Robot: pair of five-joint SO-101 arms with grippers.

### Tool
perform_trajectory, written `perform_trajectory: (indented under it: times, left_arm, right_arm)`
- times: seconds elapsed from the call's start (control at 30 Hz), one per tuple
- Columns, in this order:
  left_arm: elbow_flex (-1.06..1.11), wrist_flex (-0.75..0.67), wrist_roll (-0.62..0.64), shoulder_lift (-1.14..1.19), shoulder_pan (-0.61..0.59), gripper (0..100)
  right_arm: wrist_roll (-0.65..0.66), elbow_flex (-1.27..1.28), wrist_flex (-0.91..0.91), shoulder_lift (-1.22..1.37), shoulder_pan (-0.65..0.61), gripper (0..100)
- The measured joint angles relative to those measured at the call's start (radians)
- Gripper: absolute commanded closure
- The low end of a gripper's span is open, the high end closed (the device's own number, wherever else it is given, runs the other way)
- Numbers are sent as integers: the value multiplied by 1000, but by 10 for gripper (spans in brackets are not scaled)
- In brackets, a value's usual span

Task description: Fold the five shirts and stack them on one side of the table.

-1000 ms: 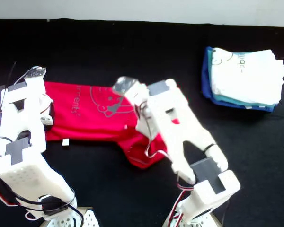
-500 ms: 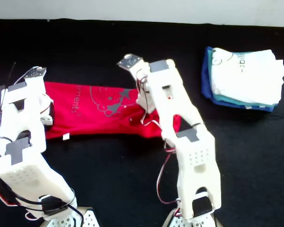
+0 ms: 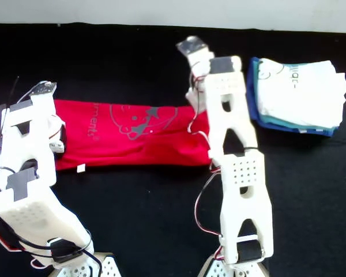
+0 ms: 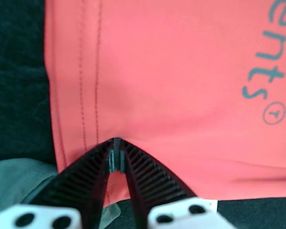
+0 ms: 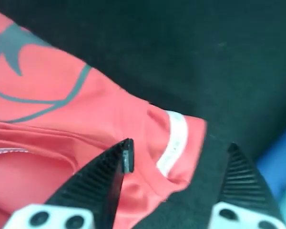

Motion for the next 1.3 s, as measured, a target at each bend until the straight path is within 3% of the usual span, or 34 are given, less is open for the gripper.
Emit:
perform_trajectory:
  times: [0.17,0.3,0.63,0.8,1.3]
  left_arm:
    - [0,0,0,0,0,991]
    - [0,0,0,0,0,991]
    - [0,0,0,0,0,991]
    - [0,0,0,0,0,991]
    - [0,0,0,0,0,991]
  right_arm:
    - [-6,-127,66,0,-2,699]
    - [-6,-87,69,-31,-2,699]
    - [-6,671,63,-571,-91,746]
    - [-6,924,-37,-658,-132,748]
    - [-9,968,-193,-592,-180,749]
